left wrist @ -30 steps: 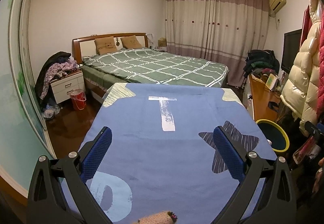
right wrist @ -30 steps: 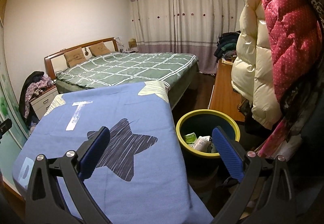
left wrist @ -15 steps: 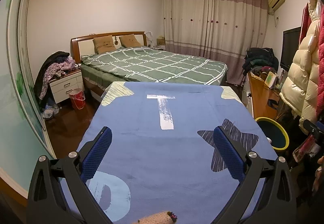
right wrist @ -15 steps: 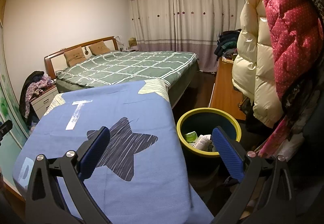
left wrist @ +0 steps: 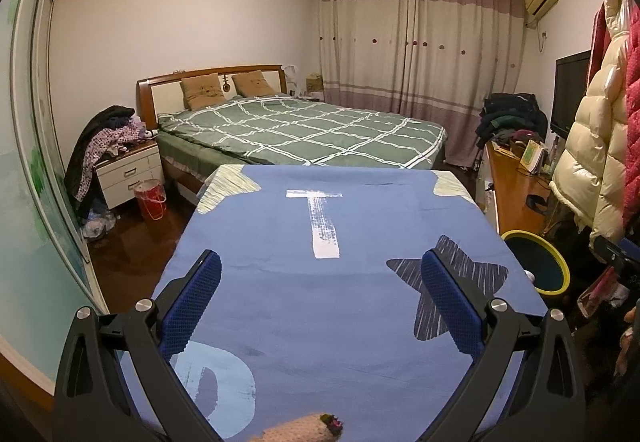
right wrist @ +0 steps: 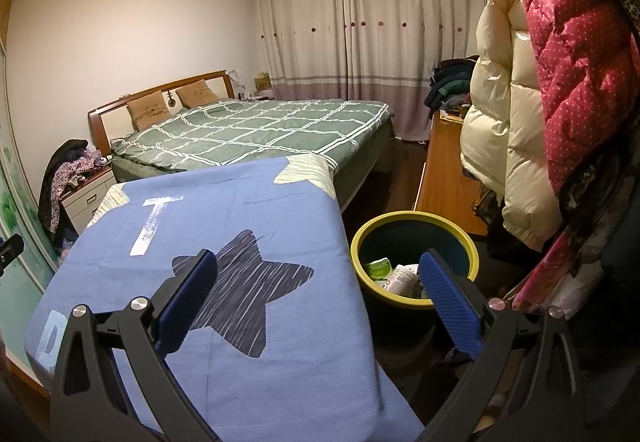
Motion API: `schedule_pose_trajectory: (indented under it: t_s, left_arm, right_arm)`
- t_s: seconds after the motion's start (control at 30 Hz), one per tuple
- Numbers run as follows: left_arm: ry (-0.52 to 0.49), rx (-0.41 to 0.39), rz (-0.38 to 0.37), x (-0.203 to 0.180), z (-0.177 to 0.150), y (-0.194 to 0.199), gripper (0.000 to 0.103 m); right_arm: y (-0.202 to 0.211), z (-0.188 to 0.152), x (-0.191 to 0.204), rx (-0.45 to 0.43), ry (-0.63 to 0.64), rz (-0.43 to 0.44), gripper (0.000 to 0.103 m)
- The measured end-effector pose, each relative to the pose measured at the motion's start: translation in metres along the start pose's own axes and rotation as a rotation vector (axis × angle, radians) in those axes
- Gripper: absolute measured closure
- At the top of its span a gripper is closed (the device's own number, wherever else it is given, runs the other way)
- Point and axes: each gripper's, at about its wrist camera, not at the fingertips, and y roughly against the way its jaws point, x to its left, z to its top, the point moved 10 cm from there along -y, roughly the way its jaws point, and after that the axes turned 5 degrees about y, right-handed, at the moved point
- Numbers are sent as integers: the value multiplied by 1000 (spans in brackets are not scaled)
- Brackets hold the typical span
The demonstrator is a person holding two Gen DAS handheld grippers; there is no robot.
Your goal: Collect trash
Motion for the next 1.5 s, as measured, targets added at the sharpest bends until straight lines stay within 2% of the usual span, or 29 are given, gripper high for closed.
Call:
schedule_pose_trajectory:
  t_s: [1.0,1.23,1.37,1.5]
  left_arm:
    - [-15,19,-7,-7,-4,-6,5]
    - [-22,-9,-28,-9,1,-7,5]
    - [6,47,-49,-6,1,-25,5]
    - [0,133,-14,8,3,-79,5]
  right_arm:
    - [-8,-4,6,18,1,1,7]
    - [-12,-6,6,26,0,1,7]
    - [-22,-4,7,41,-2,17,7]
    - [-53,9,17,64,17,52,7]
